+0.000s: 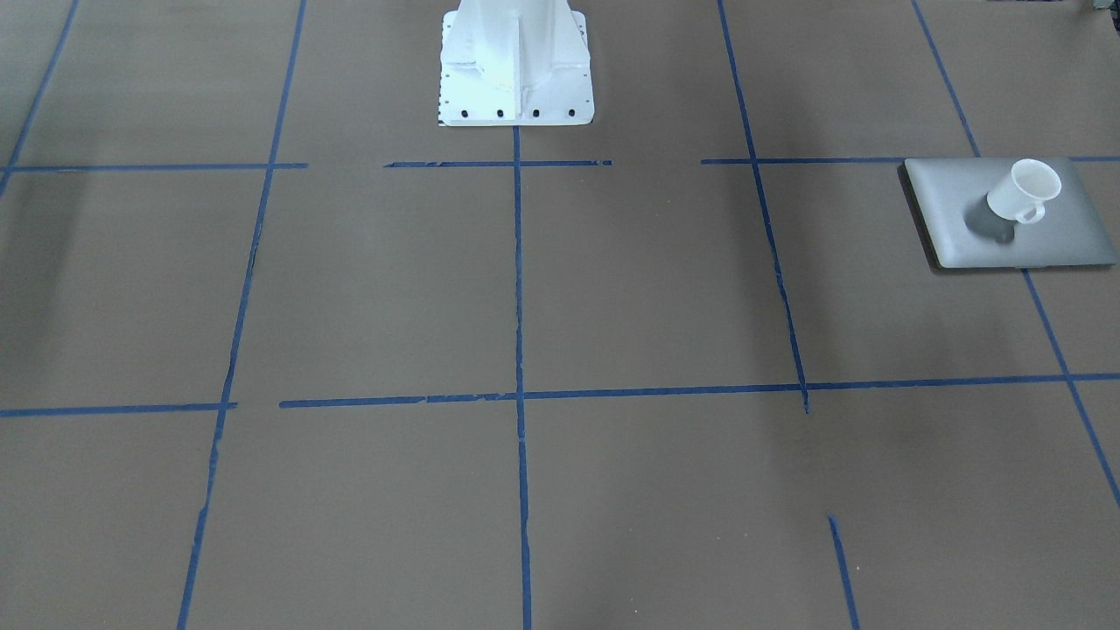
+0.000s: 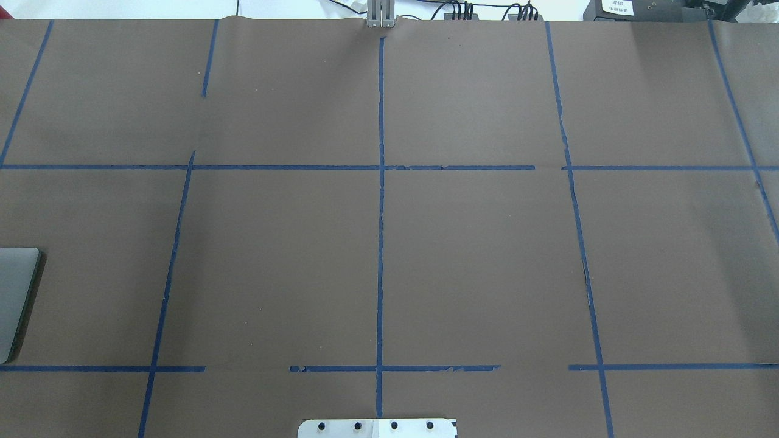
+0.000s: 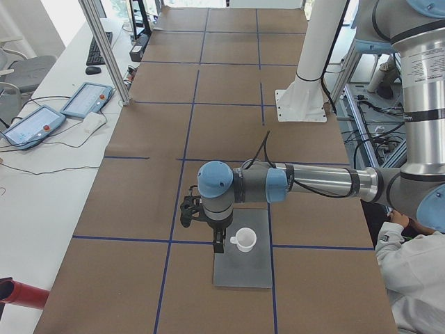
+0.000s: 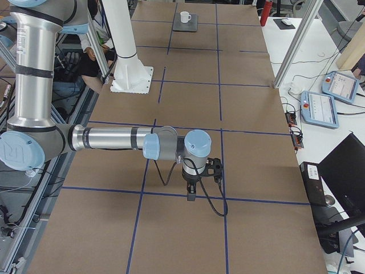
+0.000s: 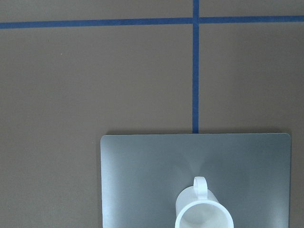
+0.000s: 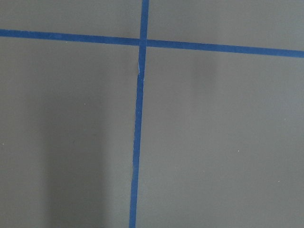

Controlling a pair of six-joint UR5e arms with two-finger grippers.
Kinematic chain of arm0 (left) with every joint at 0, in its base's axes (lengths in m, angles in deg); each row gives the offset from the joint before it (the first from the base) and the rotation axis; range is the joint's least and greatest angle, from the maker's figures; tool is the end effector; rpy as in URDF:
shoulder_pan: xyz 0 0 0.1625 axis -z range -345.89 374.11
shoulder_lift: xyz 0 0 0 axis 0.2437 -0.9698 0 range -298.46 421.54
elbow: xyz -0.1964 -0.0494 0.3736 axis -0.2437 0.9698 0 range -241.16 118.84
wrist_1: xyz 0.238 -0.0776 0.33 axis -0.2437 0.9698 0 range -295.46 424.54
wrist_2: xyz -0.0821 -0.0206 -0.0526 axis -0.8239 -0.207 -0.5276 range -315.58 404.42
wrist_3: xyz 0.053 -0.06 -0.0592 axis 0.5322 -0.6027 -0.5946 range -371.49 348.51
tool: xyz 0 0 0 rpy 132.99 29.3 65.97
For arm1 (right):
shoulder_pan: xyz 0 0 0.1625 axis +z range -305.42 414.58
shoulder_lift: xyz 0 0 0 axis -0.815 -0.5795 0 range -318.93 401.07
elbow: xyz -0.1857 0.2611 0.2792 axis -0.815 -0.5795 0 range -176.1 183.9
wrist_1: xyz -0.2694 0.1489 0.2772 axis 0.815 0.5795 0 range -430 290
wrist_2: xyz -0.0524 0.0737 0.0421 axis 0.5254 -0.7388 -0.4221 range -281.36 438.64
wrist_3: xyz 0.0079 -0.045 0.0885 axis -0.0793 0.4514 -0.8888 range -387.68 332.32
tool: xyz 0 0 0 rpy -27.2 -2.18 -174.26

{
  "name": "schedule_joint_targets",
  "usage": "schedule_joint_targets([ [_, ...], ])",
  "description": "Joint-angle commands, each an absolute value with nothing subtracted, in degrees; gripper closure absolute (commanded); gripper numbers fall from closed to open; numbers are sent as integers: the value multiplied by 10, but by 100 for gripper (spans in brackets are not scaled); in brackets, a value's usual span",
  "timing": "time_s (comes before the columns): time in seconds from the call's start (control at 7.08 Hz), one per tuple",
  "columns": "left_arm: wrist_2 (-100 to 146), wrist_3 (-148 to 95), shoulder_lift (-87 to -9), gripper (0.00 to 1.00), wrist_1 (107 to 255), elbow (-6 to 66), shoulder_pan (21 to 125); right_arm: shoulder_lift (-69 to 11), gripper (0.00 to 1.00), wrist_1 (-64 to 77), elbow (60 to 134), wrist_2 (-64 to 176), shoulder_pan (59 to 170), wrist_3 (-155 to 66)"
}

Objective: Place cup on laptop
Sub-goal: 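Open the left gripper and hold it above the mug on the laptop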

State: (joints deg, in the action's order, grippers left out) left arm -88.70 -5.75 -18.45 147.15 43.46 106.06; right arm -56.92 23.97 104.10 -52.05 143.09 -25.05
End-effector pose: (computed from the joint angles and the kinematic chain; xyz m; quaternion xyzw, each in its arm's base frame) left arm -0.0793 -0.4106 0.6269 0.0021 0.3681 0.0218 0.9295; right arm 0.0571 -0.4318 0.6468 -0.0109 -0.3478 -0.0284 0.9371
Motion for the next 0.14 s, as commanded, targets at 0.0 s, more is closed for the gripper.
schedule_joint_targets([
  [0.0,-884,-59,-203,0,1472,441,1056,-569,0,240,1041,-521,1431,-250],
])
